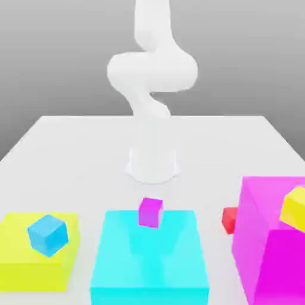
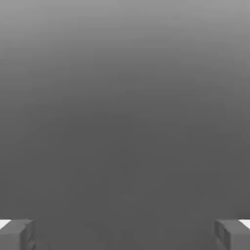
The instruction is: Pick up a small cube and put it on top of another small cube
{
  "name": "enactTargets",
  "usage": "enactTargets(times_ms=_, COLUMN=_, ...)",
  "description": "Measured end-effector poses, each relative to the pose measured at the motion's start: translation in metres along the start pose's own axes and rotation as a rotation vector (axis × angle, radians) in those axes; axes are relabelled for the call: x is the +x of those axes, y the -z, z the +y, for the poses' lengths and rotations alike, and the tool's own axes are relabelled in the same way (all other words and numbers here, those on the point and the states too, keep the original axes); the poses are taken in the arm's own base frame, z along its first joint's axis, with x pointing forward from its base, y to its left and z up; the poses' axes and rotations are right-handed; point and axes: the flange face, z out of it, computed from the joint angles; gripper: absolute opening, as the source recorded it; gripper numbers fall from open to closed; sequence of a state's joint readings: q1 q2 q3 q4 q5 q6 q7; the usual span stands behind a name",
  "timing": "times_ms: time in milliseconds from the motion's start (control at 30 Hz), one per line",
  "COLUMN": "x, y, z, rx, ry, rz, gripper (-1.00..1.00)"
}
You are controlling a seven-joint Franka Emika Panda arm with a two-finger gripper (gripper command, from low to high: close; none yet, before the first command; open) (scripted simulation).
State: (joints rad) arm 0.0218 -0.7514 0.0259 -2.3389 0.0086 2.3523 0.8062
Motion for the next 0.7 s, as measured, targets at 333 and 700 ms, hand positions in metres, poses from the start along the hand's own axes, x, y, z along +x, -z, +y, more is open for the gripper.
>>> enactTargets(times_ms=333, x=-0.171, y=-0.136, z=-0.045, rx=-0.006, ry=0.294, rz=-0.157, gripper=0.0)
enactTargets(times_ms=700, x=-0.385, y=-0.202, z=0.002, rx=-0.006, ry=0.549, rz=-0.412, gripper=0.0)
